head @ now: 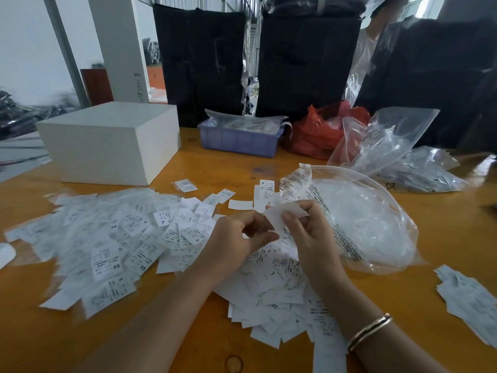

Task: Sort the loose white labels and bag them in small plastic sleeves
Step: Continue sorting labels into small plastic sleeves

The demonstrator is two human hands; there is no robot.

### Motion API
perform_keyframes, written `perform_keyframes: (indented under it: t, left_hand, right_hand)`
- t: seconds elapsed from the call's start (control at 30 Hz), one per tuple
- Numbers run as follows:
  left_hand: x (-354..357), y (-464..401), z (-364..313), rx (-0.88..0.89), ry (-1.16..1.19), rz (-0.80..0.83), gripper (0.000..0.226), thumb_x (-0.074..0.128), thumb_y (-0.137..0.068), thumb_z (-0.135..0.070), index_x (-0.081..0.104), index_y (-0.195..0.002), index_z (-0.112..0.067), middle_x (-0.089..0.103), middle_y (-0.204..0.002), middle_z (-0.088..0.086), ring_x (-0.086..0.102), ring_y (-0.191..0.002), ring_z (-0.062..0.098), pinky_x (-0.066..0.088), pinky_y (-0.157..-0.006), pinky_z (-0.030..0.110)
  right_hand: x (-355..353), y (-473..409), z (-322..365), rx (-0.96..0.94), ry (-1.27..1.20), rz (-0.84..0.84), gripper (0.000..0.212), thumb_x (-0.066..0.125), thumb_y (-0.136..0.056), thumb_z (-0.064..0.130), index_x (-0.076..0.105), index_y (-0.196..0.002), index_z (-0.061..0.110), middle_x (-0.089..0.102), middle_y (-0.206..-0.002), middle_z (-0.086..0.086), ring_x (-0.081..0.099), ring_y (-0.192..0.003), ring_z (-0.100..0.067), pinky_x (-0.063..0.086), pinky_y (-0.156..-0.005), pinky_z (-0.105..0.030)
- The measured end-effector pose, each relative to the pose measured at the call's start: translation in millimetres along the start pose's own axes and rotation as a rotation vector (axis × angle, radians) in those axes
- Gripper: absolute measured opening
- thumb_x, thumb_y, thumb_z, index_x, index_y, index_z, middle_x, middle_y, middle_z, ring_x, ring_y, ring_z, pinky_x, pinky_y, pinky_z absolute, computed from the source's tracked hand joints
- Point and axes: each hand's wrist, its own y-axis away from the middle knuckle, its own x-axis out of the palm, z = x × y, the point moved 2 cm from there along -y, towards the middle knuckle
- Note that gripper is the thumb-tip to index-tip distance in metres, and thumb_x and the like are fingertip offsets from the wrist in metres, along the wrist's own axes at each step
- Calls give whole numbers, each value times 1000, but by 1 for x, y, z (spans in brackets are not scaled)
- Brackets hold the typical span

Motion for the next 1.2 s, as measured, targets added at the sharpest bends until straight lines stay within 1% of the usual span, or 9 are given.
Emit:
perform_keyframes:
  t: [0.27,0.4,0.57,0.63,0.7,0.83,0.93,1.07,1.2]
  left_hand:
    - [2,-2,3,-37,78,42,13,70,-66,-42,63,-76,-36,64,-69,-22,59,-65,-1,47,-64,11]
    - [1,-1,4,-58,76,10,19,69,-63,-47,63,-72,-31,66,-72,-12,60,-67,5,49,-63,11]
    - [-2,0,4,-15,91,-6,15,66,-72,-44,65,-83,-33,66,-77,-5,60,-69,9,51,-62,21]
    - [-5,0,3,63,-10,-60,8,66,-79,-37,65,-79,-30,63,-70,-6,56,-67,9,47,-58,22]
    - [-9,-1,0,248,-301,-185,10,69,-82,-26,68,-79,-17,62,-70,-8,52,-68,5,42,-58,20]
    - [-17,-2,-4,481,-700,-342,11,77,-73,-10,70,-80,-6,68,-78,4,59,-76,18,47,-68,25]
    - [-16,-1,-5,537,-766,-324,9,76,-76,-14,71,-81,-8,68,-79,4,60,-77,21,48,-67,33]
    - [-15,0,-7,554,-773,-353,8,74,-76,-17,71,-80,-10,67,-79,1,55,-80,17,41,-71,29]
    - [-16,0,-6,540,-761,-349,9,73,-77,-18,71,-81,-10,67,-79,1,53,-82,16,39,-72,28]
  right_hand:
    - [0,0,3,-57,-28,9,20,54,-94,11,56,-85,29,61,-85,2,58,-80,-17,47,-69,-23]
    - [2,1,2,-39,27,43,18,55,-93,13,55,-86,30,63,-84,9,60,-80,-11,49,-67,-24]
    - [0,4,5,-56,21,113,3,59,-89,21,59,-88,23,69,-95,5,65,-94,-12,54,-80,-27]
    - [-1,3,4,-46,12,124,5,56,-92,18,61,-92,18,69,-95,3,64,-93,-10,51,-80,-21]
    - [-2,3,4,13,-25,58,16,50,-90,27,59,-93,15,65,-89,2,61,-84,-6,48,-75,-16]
    - [-4,4,5,69,21,38,46,38,-86,43,63,-77,6,60,-69,-5,52,-62,-9,41,-59,-15]
    - [-2,4,8,114,75,53,52,47,-89,53,64,-78,6,62,-69,-8,51,-59,-5,40,-56,-13]
    - [-2,5,7,230,223,47,58,44,-77,58,66,-87,6,66,-77,-6,51,-60,-4,39,-57,-16]
    - [-2,4,7,277,156,95,34,53,-90,39,71,-87,10,70,-74,4,57,-63,-4,43,-57,-14]
